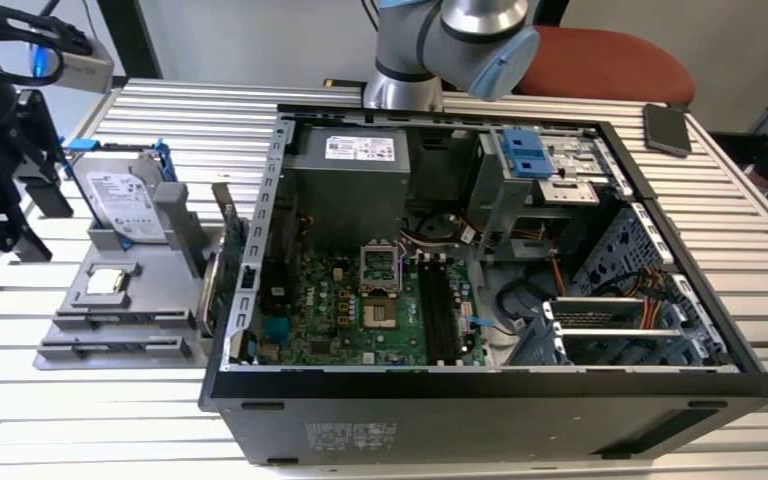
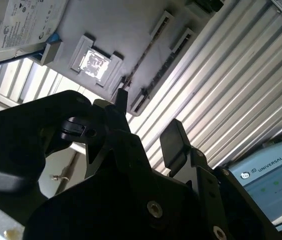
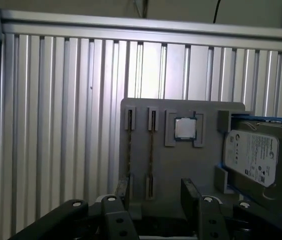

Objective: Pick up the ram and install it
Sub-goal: 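Pick up the ram and move it above insertion slot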

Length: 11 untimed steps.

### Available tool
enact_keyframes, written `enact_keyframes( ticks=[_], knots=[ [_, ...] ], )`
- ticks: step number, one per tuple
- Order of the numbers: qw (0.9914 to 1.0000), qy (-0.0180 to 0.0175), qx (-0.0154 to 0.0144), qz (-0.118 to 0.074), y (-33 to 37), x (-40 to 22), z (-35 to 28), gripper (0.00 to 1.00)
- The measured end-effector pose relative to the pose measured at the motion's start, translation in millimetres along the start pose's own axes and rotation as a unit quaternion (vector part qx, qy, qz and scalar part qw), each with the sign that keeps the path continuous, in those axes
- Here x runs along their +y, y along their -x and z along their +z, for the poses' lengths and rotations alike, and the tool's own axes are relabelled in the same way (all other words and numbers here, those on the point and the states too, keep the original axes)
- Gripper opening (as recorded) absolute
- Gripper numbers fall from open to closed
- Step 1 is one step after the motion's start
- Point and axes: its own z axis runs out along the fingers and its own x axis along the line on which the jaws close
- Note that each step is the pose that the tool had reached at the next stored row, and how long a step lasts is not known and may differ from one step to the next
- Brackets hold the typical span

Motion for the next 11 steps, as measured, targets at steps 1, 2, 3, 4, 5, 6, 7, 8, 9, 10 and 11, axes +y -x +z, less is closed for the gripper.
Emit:
enact_keyframes(
  ticks=[1, 2, 3, 4, 5, 6, 7, 8, 9, 10, 11],
  knots=[
    [1.00000, 0.0000, 0.0000, 0.000, -0.2, -0.1, 1.0, 1.00],
    [1.00000, 0.0001, 0.0001, 0.000, -0.5, -0.2, 2.0, 1.00],
    [1.00000, 0.0001, 0.0000, 0.000, -0.8, -0.4, 3.0, 1.00],
    [1.00000, 0.0000, 0.0000, 0.000, -1.3, -0.5, 4.0, 1.00],
    [1.00000, 0.0001, 0.0001, 0.000, -1.7, -0.6, 5.0, 1.00],
    [1.00000, 0.0000, 0.0001, 0.000, -2.2, -0.7, 6.1, 1.00],
    [1.00000, 0.0000, 0.0001, 0.000, -2.6, -0.7, 7.1, 1.00],
    [1.00000, 0.0000, 0.0001, 0.000, -3.0, -0.7, 8.3, 1.00],
    [1.00000, 0.0000, 0.0002, 0.000, -3.2, -0.8, 9.2, 1.00],
    [1.00000, 0.0000, 0.0004, 0.000, -3.2, -0.8, 10.2, 1.00],
    [1.00000, 0.0001, 0.0005, 0.000, -3.3, -0.8, 11.1, 1.00]
  ],
)
